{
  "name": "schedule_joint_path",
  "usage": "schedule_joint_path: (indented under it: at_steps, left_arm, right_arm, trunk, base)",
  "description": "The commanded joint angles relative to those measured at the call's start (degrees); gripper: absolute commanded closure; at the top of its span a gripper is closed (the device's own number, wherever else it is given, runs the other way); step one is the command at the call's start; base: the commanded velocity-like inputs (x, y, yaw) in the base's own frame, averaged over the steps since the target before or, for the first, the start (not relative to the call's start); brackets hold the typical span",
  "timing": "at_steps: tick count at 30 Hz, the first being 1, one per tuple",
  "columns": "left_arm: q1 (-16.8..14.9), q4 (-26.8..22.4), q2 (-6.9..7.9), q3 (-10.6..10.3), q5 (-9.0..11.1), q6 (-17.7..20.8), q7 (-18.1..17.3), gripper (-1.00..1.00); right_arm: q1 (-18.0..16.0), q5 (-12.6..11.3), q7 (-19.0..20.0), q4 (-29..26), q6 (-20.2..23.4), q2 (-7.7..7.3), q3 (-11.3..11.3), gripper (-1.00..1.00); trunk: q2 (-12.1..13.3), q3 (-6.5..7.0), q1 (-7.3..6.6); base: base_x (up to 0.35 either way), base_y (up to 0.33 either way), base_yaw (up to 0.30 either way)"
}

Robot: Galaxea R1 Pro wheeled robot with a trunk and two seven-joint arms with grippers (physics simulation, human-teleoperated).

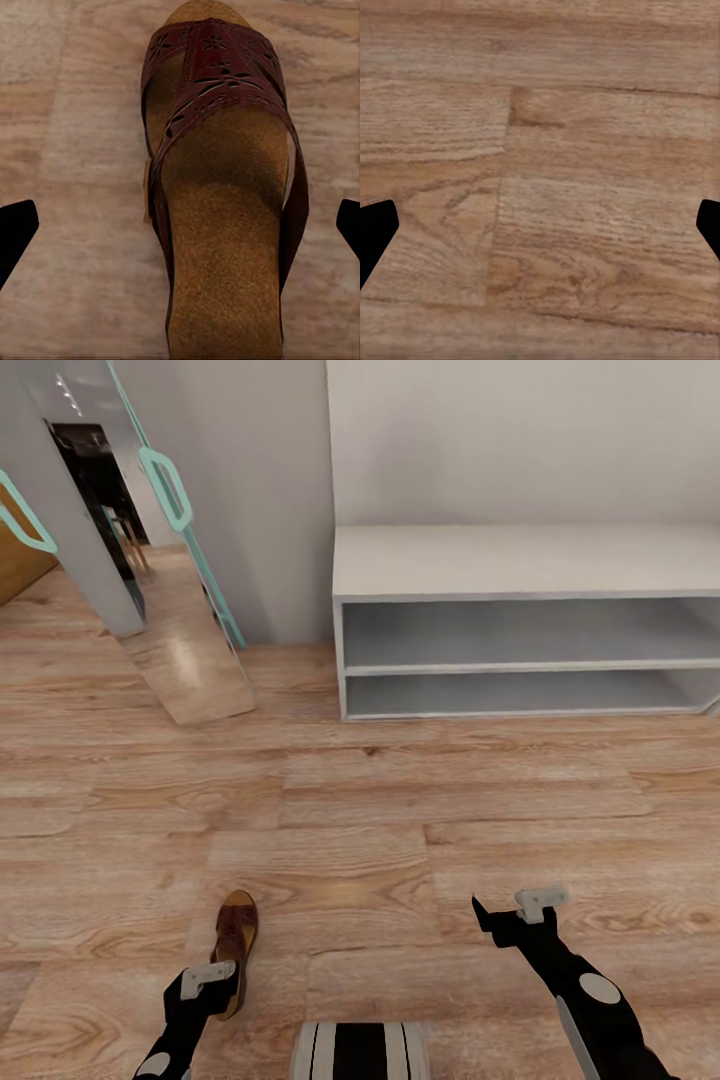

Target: Pick up the two gym shoes and the two sandals from the corridor floor and place them onto the hallstand (shoe rack) in the corridor, making sure they are on the rack and not on the floor. Arrange them so the two gym shoes are next to each other and the two sandals are next to each other.

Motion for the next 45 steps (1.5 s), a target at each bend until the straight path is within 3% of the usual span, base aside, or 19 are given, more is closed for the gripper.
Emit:
schedule_joint_path:
  at_steps: [1, 7, 17, 40, 45]
  left_arm:
    - [-0.02, 0.04, -0.03, -0.14, 0.43, -0.18, -0.06, -1.00]
    - [-0.02, 0.00, -0.23, -0.41, -0.03, -0.18, -0.17, -1.00]
    - [-0.02, -0.03, -0.27, -0.57, -0.25, -0.18, -0.21, -1.00]
    - [-0.04, 0.00, -0.01, -0.60, -0.26, -0.18, -0.21, -1.00]
    - [-0.03, -0.03, -0.01, -0.63, -0.26, -0.18, -0.21, -1.00]
  right_arm:
    - [-0.02, 0.09, 0.34, -0.08, 0.31, 0.01, -0.09, -1.00]
    - [-0.03, 0.09, 0.34, -0.09, 0.31, 0.01, -0.09, -1.00]
    - [-0.03, 0.09, 0.32, -0.09, 0.31, 0.01, -0.09, -1.00]
    - [-0.01, 0.09, 0.33, -0.09, 0.31, 0.01, -0.09, -1.00]
    - [-0.04, 0.09, 0.31, -0.09, 0.31, 0.01, -0.09, -1.00]
  trunk:
    - [-0.03, -0.26, 0.01]
    - [-0.11, -1.59, 0.17]
    - [-0.11, -2.02, 0.17]
    - [-0.42, -8.03, 0.76]
    - [-0.42, -8.39, 0.76]
  base:
    - [0.000, 0.000, 0.004]
    - [0.000, 0.000, 0.001]
    - [0.000, 0.000, 0.000]
    - [0.000, 0.000, 0.000]
    - [0.000, 0.000, 0.000]
